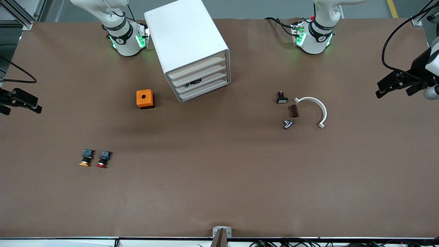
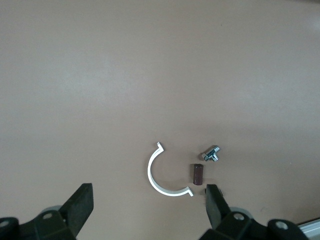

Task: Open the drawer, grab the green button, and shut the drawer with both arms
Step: 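Move both grippers out from rest toward the table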

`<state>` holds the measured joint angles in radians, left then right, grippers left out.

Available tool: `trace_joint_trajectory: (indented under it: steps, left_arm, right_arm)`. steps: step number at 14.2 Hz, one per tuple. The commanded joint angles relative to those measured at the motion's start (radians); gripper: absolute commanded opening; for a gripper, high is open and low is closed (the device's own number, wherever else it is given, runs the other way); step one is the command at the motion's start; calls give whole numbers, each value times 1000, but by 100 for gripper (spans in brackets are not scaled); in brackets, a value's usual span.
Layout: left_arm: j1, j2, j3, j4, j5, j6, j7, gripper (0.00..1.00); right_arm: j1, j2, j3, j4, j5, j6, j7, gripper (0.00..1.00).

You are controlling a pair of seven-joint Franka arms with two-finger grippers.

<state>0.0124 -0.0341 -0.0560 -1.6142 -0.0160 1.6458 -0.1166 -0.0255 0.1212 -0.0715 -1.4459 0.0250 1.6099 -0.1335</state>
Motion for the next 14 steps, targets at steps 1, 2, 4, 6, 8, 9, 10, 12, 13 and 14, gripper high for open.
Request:
trace_joint_trajectory:
  steps: [1, 2, 4, 6, 8, 9, 10, 12, 13, 14]
  left_arm:
    - [-5, 13, -1, 30, 8, -21, 6, 99]
    - [-5, 13, -1, 30, 8, -21, 6, 99]
    - [-3, 13, -1, 30, 4, -21, 6, 99]
    - [1, 13, 1, 31, 2, -21, 3, 99]
    - [9, 17, 5, 30, 5, -21, -5, 99]
    - [12, 29, 10, 31, 7, -21, 6, 99]
    - [18, 34, 15, 30, 2, -12, 3, 99]
    - [17, 69, 13, 31, 1, -6, -6, 99]
    - [17, 86, 12, 30, -1, -6, -6, 99]
    - [9, 109, 10, 31, -1, -6, -6, 99]
  right_arm:
    - [4, -25, 2, -21, -17, 4, 15, 100]
    - [4, -25, 2, -19, -17, 4, 15, 100]
    - [4, -25, 4, -19, -17, 4, 15, 100]
    - [4, -25, 4, -21, -17, 4, 15, 100]
    - [4, -25, 2, -21, -17, 4, 17, 100]
    - [4, -25, 2, -21, -17, 4, 15, 100]
    - [4, -25, 2, -21, -17, 4, 15, 100]
    - [1, -22, 2, -15, -16, 1, 17, 100]
    - [-1, -20, 1, -13, -13, -4, 9, 100]
    - [2, -17, 2, -13, -11, -4, 8, 100]
